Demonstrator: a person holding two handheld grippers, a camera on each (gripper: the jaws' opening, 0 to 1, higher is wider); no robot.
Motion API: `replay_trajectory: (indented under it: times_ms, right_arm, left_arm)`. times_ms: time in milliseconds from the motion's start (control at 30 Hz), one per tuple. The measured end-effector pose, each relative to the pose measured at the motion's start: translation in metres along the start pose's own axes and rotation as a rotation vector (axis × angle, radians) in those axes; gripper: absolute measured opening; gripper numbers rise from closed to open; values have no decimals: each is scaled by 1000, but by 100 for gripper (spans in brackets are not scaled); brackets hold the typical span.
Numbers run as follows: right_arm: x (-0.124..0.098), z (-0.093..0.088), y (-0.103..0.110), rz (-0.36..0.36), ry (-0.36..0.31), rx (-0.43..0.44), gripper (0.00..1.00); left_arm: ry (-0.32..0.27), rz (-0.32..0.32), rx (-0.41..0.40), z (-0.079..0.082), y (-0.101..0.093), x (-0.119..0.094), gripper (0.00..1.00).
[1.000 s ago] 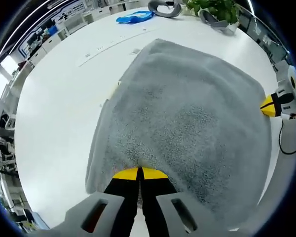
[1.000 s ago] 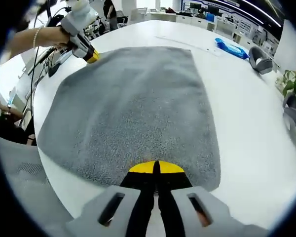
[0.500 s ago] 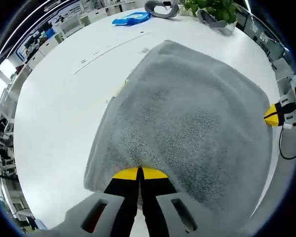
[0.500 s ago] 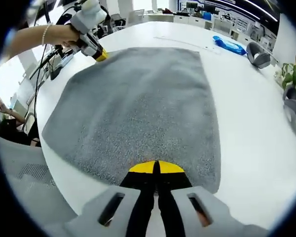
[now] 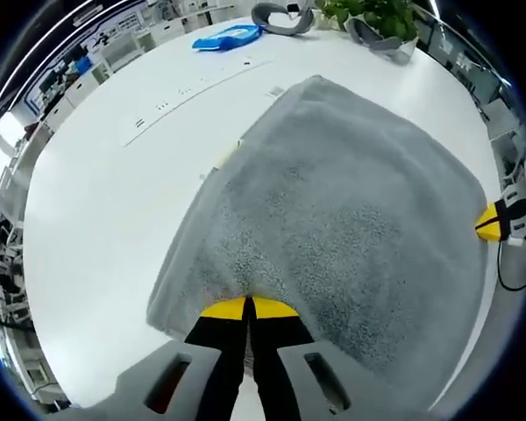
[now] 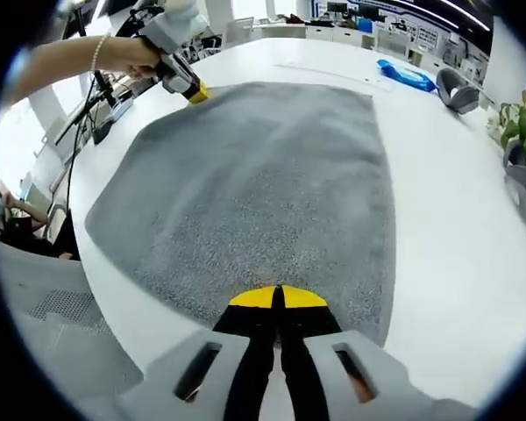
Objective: Fold the towel on the table until its edges align and the towel forms a compact rectangular stack.
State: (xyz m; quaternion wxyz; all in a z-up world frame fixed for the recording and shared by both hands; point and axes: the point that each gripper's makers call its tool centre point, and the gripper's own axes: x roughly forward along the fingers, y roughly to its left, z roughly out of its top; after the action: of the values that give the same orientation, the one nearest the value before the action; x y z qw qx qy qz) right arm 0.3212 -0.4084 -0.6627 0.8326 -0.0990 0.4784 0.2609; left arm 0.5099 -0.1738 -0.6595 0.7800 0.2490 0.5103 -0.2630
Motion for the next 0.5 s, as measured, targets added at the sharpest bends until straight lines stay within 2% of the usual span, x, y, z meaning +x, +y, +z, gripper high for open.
replay_trajectory:
  times_ms: [500]
  right_arm:
    - [-2,-5,10,4,11,15,0]
  left_arm:
    - [-47,-25,-19,15,-3,3,0]
